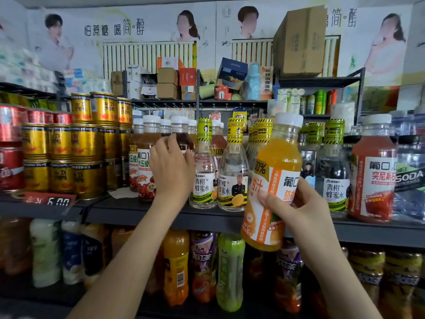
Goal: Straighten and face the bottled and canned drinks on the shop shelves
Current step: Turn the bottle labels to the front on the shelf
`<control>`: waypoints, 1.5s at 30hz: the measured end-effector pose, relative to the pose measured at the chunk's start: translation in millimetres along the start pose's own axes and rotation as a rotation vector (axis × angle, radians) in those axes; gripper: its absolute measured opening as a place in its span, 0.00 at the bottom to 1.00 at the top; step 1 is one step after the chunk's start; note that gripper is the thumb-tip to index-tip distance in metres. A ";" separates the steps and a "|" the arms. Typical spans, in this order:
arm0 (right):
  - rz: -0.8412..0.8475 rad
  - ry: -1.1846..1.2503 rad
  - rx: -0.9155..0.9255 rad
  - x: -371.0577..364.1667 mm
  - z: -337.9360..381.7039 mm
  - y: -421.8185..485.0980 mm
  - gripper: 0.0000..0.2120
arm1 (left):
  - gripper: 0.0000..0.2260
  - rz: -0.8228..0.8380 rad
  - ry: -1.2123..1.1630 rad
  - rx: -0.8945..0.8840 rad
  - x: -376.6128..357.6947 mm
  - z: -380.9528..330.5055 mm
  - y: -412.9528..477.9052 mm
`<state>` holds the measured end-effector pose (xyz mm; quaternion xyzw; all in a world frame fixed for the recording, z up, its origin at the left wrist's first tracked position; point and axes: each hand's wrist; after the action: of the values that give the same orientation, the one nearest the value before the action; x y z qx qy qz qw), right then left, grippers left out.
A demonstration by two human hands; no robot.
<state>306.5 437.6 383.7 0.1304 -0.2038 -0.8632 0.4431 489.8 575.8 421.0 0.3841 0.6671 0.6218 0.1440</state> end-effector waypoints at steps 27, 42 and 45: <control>-0.151 -0.028 0.062 -114.7 -18.7 30.0 0.18 | 0.31 0.114 -0.213 -0.102 5.4 51.9 35.3; -0.318 -0.143 0.096 -139.3 -18.8 25.8 0.18 | 0.29 -0.127 -0.770 -0.122 59.6 80.5 5.8; -0.301 -0.187 0.121 -149.5 -21.1 26.0 0.20 | 0.28 -0.191 -0.798 -0.073 84.0 94.0 8.9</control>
<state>419.3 541.3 383.9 0.1051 -0.2739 -0.9143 0.2793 500.0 700.9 435.9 0.5261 0.5693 0.4310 0.4620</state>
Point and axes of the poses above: each hand's wrist, its own y-axis towards the middle knuckle, its own x-axis out of the back of the hand, z = x × y, and after that the axes turned 11 degrees about -x, right-handed
